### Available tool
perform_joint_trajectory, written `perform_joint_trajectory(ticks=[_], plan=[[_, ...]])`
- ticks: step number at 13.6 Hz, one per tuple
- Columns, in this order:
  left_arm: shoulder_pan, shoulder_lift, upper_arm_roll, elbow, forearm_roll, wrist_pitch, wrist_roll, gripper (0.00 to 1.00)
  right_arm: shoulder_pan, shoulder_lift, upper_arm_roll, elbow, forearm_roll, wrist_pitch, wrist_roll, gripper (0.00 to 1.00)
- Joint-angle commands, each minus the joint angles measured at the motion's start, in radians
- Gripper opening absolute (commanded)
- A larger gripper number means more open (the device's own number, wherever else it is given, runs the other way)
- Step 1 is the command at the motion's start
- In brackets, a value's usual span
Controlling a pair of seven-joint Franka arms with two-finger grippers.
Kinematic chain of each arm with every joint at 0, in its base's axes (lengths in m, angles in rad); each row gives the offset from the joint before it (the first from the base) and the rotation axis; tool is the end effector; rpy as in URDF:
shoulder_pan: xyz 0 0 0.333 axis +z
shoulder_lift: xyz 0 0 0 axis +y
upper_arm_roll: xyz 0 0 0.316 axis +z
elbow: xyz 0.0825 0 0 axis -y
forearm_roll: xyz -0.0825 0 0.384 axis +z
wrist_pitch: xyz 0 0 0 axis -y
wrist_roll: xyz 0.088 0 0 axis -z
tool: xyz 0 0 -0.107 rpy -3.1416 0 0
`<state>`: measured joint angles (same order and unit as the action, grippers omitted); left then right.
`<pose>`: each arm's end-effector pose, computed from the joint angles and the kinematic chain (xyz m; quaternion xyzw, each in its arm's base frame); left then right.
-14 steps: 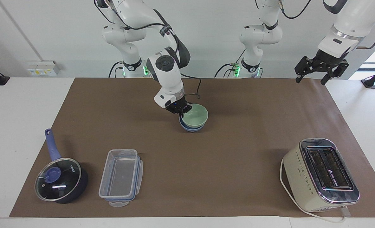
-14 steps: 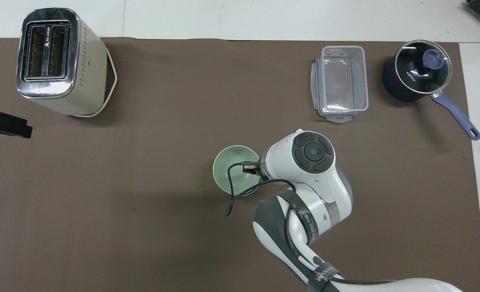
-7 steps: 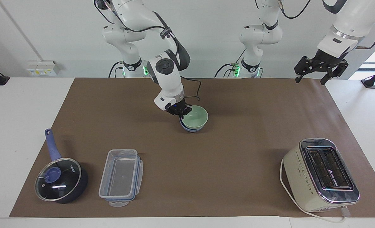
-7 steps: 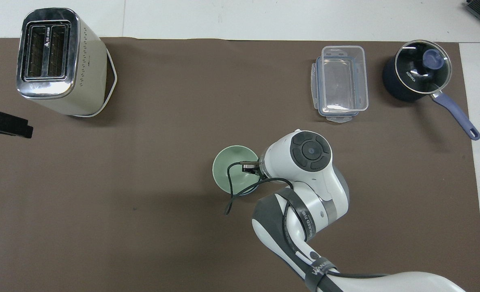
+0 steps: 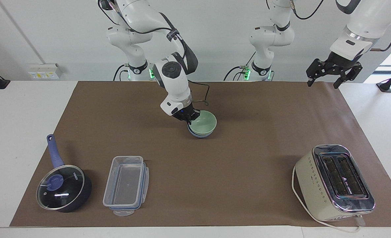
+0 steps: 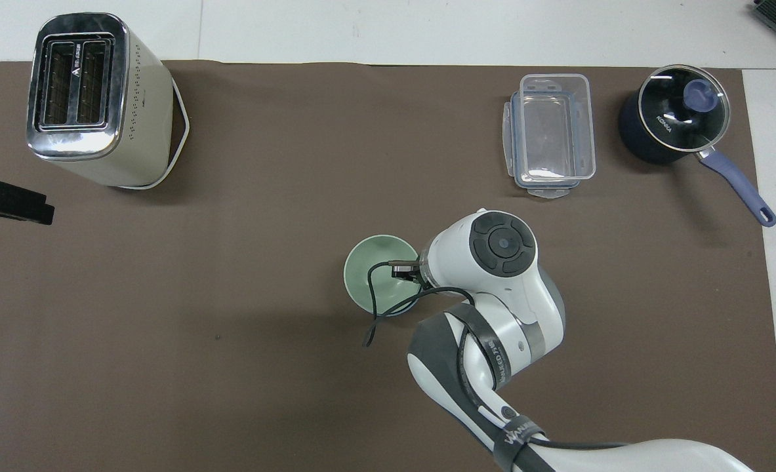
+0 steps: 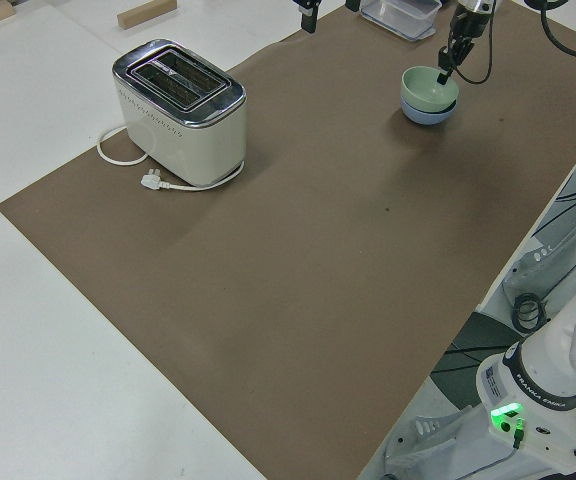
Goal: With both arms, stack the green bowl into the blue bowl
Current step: 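Lower the green bowl into the blue bowl and open the right gripper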
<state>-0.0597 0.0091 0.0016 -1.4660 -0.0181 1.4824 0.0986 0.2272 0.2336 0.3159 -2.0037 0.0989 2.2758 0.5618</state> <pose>0.5475 -0.0339 0.6607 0.9968 -0.0791 0.0038 0.0089 0.5140 0.3059 0.3521 -0.9959 0.0453 0.0186 0.0758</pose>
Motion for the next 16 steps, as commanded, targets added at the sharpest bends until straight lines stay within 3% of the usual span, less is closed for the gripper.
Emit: perform_joint_trajectory(ticks=[1, 3, 4, 6, 8, 13, 16], plan=[[0.008, -0.001, -0.003, 0.013, 0.01, -0.024, 0.004, 1.0, -0.008, 0.0, 0.006, 0.003, -0.002, -0.016, -0.002, 0.0], [0.009, -0.001, -0.003, 0.013, 0.01, -0.024, 0.004, 1.0, -0.006, -0.002, 0.006, 0.0, -0.002, -0.021, -0.002, 0.03], [0.009, -0.001, -0.003, 0.013, 0.01, -0.022, 0.004, 1.0, -0.008, -0.002, 0.006, -0.001, -0.002, -0.022, -0.002, 0.19], [0.009, -0.001, 0.0, 0.013, 0.01, -0.022, 0.004, 1.0, -0.008, -0.003, 0.003, 0.0, -0.002, -0.028, 0.0, 0.67], [0.008, -0.001, -0.003, 0.013, 0.01, -0.022, 0.004, 1.0, -0.008, -0.014, 0.002, 0.009, -0.002, -0.027, 0.001, 1.0], [0.008, -0.001, -0.003, 0.013, 0.01, -0.022, 0.004, 1.0, -0.069, -0.127, -0.003, 0.014, -0.019, -0.033, -0.002, 1.0], [0.009, -0.001, -0.003, 0.013, 0.01, -0.022, 0.004, 1.0, -0.118, -0.174, -0.003, 0.014, -0.134, -0.07, -0.002, 1.0]])
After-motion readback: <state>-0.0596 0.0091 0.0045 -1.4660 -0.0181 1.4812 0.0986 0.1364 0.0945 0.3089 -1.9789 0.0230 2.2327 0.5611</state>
